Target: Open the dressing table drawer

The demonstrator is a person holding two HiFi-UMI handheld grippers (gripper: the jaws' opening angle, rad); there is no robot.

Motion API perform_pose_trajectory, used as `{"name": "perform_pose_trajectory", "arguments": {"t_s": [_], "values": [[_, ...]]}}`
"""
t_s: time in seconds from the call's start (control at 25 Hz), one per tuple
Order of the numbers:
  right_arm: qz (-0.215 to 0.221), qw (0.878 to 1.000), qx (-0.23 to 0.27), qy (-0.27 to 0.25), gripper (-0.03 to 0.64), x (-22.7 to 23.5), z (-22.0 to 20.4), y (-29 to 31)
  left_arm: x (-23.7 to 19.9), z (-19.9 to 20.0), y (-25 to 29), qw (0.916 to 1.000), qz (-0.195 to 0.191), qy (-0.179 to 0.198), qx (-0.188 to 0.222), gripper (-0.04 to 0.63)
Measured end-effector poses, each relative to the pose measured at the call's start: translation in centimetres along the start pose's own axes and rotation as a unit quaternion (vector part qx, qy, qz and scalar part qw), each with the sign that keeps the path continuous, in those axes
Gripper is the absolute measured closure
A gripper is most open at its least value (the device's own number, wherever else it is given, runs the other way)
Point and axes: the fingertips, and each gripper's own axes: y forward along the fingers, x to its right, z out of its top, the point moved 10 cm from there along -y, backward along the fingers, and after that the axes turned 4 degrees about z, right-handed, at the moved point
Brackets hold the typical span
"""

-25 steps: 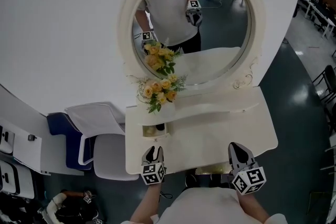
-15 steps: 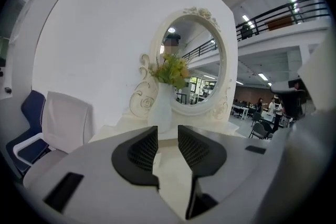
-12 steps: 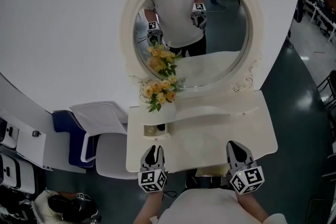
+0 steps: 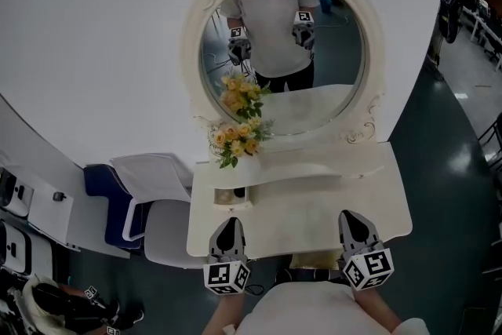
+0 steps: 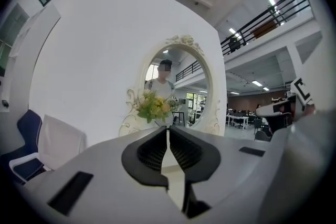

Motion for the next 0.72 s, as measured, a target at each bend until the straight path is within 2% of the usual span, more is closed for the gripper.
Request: {"name": "perform_pose_trajectory", "arguments": {"t_s": [0.28, 0.72], "values": [[0.003, 1.0, 0.004, -0.012, 0.609, 1.3, 0.8, -0.6, 3.1, 1.1, 0.0, 0.9997, -0.007, 0.004, 0.021, 0.574], [0.015, 1.0, 0.015, -0.022, 0.611, 2.8, 1.3, -0.5, 6.3, 0.5, 0.4, 0.9997, -0.02, 0.011, 0.006, 0.574]]}}
